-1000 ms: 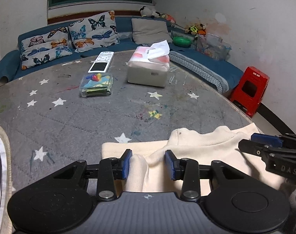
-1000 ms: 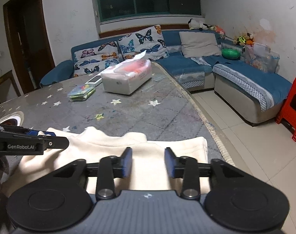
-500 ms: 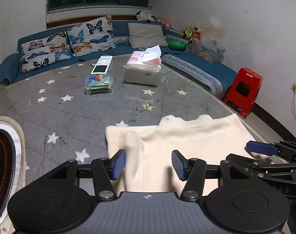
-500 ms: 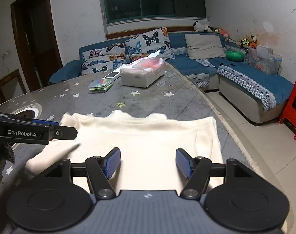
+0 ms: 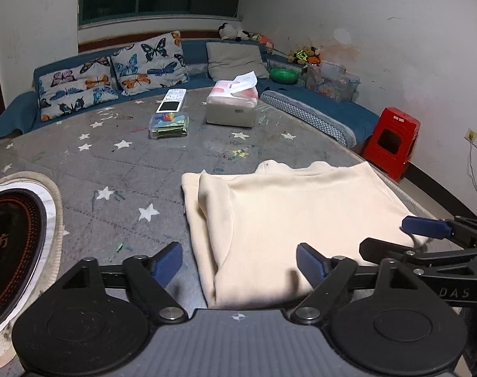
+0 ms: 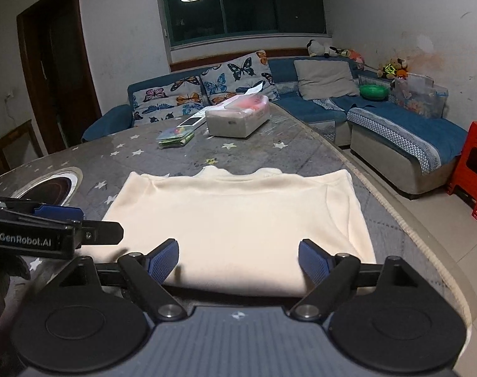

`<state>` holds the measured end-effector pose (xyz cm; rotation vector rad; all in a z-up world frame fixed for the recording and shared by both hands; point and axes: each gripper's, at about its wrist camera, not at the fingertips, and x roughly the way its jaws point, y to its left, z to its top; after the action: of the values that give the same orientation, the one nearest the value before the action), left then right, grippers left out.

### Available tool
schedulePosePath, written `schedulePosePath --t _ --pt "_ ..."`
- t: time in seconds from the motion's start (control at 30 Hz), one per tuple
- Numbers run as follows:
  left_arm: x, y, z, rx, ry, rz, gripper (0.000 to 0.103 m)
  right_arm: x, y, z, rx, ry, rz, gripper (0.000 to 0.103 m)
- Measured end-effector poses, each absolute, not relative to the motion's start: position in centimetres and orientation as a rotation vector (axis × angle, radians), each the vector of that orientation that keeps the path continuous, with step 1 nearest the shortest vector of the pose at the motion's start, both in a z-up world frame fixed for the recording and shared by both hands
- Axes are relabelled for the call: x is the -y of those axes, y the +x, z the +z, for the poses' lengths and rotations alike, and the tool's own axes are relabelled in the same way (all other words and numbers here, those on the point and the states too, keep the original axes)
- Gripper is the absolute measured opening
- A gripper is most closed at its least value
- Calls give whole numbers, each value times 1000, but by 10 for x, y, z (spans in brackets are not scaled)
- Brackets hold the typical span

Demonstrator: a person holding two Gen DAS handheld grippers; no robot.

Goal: Fold clothes
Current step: 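Lower the shirt flat and open both grippers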

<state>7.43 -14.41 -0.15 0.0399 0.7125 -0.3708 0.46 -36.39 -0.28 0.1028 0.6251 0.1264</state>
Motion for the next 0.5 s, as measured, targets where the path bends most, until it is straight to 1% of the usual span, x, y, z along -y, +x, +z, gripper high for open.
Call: schedulePosePath --t 0.03,0.07,0.2,0.27,0.43,0.5 --pt "144 72 -1 -710 41 -373 87 363 3 -3 -624 102 125 88" --pt "143 70 -1 -707 39 -375 88 362 1 -2 -622 97 122 92" --pt "141 64 -1 -702 36 -378 91 357 -5 -1 -610 69 104 97" --pt "140 62 -1 -701 37 -379 92 355 -7 0 -603 54 89 103" --pt "138 57 0 -695 35 -384 100 354 -11 2 -599 44 81 103" --pt "137 55 1 -691 35 -387 101 352 -12 1 -602 33 74 103"
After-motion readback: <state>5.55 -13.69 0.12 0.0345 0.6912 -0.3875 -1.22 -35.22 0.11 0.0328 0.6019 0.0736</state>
